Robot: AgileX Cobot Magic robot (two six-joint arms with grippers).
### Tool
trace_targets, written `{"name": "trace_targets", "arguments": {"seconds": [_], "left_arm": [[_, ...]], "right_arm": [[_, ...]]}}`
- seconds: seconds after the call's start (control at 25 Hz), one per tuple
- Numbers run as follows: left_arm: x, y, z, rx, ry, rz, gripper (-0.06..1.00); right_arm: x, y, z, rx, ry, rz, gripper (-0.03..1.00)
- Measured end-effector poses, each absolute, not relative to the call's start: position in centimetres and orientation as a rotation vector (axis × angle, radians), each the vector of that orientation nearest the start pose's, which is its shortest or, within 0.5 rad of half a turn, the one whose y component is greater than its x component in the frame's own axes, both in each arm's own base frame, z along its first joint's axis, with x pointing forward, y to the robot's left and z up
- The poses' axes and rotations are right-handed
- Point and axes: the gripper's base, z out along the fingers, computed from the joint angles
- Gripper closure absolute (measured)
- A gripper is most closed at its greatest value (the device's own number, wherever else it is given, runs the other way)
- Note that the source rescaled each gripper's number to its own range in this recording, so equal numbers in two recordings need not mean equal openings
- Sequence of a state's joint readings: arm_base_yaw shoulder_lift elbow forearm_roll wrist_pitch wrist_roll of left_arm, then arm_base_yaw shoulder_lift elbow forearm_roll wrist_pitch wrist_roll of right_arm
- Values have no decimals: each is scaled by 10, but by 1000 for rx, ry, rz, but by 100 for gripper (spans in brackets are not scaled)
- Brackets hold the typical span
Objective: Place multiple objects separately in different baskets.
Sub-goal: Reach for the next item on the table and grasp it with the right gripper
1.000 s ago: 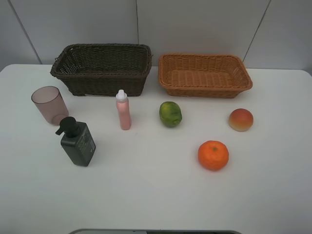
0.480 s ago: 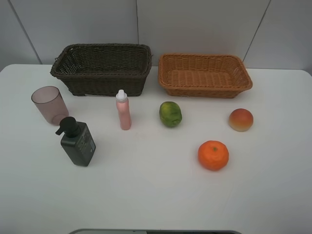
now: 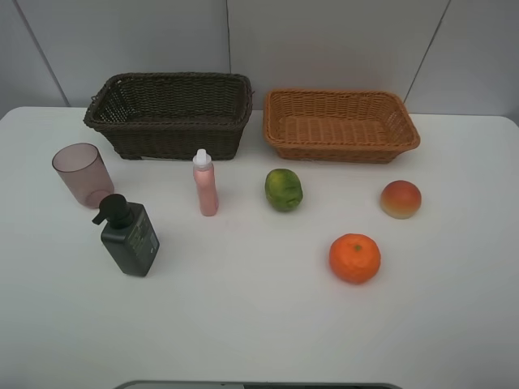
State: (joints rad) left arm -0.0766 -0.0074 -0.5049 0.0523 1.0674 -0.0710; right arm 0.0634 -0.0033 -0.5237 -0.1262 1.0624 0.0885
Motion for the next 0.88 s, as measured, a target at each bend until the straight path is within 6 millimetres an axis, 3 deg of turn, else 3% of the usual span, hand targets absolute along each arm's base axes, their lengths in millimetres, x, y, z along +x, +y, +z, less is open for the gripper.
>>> {"name": "trace_targets", "arguments": {"seconds": [0.88], "left_arm": [[-7, 5, 278, 3, 2038, -30, -1]], "right_arm": [[-8, -11, 284, 33, 2013, -54, 30]]}}
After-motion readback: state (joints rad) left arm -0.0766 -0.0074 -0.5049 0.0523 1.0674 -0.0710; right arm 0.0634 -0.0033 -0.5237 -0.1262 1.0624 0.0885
